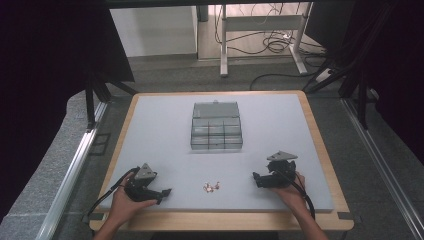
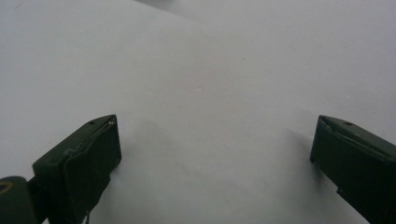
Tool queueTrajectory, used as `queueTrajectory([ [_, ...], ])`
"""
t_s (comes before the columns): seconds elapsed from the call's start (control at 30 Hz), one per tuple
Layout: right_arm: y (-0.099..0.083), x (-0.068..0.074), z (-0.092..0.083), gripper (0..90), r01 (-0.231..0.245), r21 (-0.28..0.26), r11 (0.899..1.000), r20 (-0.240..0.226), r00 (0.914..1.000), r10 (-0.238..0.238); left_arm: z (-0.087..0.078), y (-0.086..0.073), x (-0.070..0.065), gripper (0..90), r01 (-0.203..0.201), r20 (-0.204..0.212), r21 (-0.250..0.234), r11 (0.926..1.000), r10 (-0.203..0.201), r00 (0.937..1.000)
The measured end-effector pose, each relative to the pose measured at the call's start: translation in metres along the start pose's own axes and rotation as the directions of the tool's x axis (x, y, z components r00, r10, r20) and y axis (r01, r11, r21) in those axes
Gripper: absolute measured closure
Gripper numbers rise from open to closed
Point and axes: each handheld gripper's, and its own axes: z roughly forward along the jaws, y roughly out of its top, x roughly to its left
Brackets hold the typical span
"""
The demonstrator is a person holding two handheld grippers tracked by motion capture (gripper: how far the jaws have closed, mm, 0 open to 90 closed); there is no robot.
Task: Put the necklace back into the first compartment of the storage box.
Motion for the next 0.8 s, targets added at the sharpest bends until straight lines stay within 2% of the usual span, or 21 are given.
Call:
queueTrajectory([
  [0.27, -0.004, -0.003, -0.006, 4.7, -0.002, 0.005, 1.0, 0.005, 1.0, 0.002, 0.0, -0.001, 0.0, 15.0, -0.004, -0.003, -0.005, 1.0, 0.004, 1.0],
  [0.4, -0.004, -0.003, -0.008, 5.3, -0.018, 0.027, 0.999, 0.015, 0.9997, 0.018, 0.0, -0.001, 0.0, 15.0, -0.005, -0.001, -0.008, 1.0, 0.005, 1.0],
  [0.63, -0.002, -0.003, -0.011, 7.6, -0.02, 0.046, 0.999, 0.018, 0.9997, 0.019, 0.0, -0.001, 0.0, 15.1, -0.005, -0.002, -0.007, 1.0, 0.005, 1.0],
  [0.67, -0.001, -0.003, -0.013, 9.0, -0.022, 0.047, 0.999, 0.001, 0.9998, 0.022, 0.0, -0.001, 0.0, 15.0, -0.004, -0.001, -0.006, 1.0, 0.004, 1.0],
  [0.8, 0.002, -0.003, -0.021, 10.8, -0.023, 0.024, 0.999, -0.018, 0.9996, 0.023, 0.0, 0.0, 0.001, 14.9, -0.011, 0.003, -0.003, 0.9999, 0.011, 0.9999],
])
